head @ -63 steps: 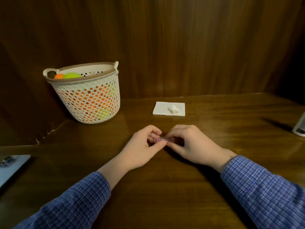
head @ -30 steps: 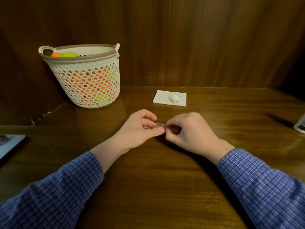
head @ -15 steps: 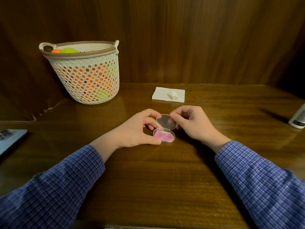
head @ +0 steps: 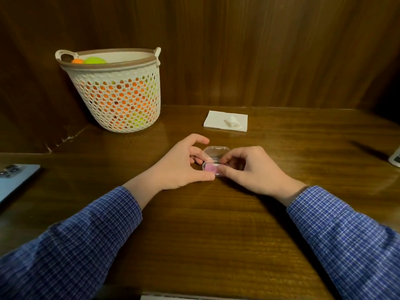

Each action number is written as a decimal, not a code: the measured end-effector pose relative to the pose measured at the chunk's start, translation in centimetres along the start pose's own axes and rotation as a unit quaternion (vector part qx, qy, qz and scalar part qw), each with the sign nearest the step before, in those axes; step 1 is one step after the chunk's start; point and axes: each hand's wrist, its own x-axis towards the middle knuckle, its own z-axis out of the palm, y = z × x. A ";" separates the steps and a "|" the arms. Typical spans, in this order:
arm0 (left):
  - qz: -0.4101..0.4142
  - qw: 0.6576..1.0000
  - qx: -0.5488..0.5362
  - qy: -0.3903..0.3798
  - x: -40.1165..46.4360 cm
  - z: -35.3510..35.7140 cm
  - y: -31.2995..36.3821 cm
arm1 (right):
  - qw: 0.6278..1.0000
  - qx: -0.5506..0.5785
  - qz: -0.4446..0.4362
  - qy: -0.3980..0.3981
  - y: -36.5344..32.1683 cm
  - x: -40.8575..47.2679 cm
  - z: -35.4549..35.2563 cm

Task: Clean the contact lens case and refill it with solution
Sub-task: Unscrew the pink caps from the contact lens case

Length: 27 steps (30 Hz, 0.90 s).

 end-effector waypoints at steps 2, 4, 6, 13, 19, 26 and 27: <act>0.000 1.000 0.005 -0.001 0.0 0.1 0.0 | 1.000 0.013 0.001 0.005 0.1 0.0 0.0; 0.000 1.000 0.010 0.001 0.0 0.1 0.0 | 0.999 0.033 0.002 0.000 0.1 0.0 -0.1; 0.000 1.000 0.012 0.003 0.0 0.1 0.0 | 0.998 0.058 0.008 -0.005 0.0 0.0 -0.1; 0.008 1.000 0.017 0.003 -0.2 0.1 0.3 | 0.994 0.106 0.009 0.006 -0.2 -0.1 -0.4; 0.015 0.999 0.028 0.005 -0.3 0.1 0.5 | 0.994 0.107 0.009 0.020 -0.4 -0.1 -0.2; 0.019 0.999 0.047 0.010 -0.4 0.0 0.7 | 0.981 0.191 0.037 0.017 -0.7 0.0 -0.7; 0.022 0.999 0.048 0.011 -0.5 0.0 0.8 | 0.971 0.233 0.056 0.015 -0.7 0.1 -1.0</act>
